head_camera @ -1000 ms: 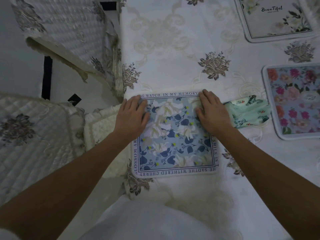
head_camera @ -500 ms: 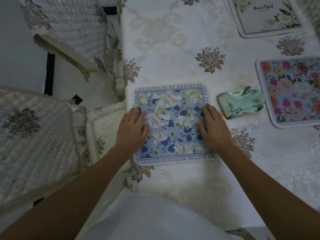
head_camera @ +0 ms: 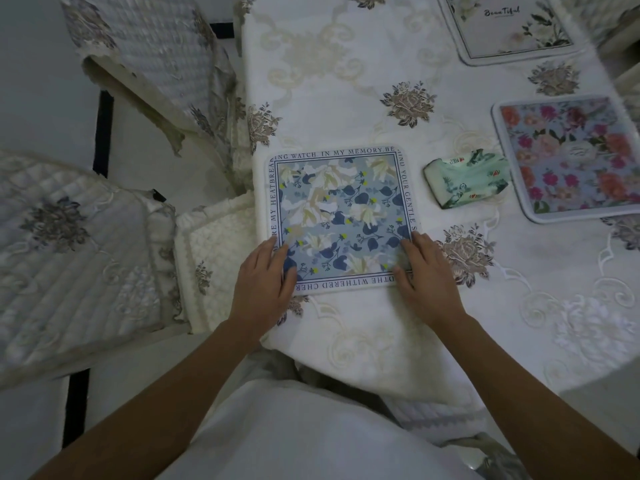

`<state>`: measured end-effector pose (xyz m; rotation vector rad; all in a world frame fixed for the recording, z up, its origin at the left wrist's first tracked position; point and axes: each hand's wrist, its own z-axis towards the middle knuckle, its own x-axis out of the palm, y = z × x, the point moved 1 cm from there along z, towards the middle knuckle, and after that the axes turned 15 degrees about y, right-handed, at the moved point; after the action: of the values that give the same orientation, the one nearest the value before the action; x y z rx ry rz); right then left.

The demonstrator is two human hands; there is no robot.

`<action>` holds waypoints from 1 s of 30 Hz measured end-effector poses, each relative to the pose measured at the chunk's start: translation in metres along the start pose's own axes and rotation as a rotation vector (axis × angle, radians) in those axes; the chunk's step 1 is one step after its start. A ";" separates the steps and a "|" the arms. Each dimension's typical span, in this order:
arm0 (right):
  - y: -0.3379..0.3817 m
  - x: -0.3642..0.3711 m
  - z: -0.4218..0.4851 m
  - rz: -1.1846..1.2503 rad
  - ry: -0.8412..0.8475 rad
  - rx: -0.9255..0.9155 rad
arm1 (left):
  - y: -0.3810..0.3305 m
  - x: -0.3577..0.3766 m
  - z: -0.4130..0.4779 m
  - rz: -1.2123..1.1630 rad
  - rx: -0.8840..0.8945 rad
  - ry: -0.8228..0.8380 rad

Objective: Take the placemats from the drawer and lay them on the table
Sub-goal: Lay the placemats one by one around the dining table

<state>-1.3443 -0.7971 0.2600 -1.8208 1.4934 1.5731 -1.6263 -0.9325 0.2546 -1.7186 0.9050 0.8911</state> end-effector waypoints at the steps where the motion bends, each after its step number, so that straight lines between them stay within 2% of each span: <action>1: 0.006 0.001 0.000 -0.015 -0.002 -0.016 | -0.001 0.000 -0.001 0.012 0.007 -0.009; 5: 0.041 0.014 -0.002 -0.047 0.055 -0.110 | -0.014 0.004 -0.008 0.063 0.093 -0.019; 10: 0.081 0.045 -0.020 -0.102 0.115 -0.310 | -0.043 0.021 -0.027 0.132 0.189 0.094; 14: 0.072 0.057 -0.036 -0.089 0.096 -0.289 | -0.038 0.031 -0.042 0.182 0.205 0.086; 21: 0.042 0.043 -0.056 -0.068 0.039 -0.119 | -0.025 0.027 -0.059 0.203 0.207 0.036; 27: 0.076 0.051 -0.047 -0.029 0.053 -0.260 | -0.057 0.031 -0.037 0.202 0.212 0.042; 30: 0.074 0.054 -0.045 -0.029 0.068 -0.234 | -0.060 0.034 -0.035 0.216 0.191 0.038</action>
<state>-1.3893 -0.8879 0.2573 -2.0304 1.3521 1.7521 -1.5524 -0.9559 0.2587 -1.4976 1.1793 0.8837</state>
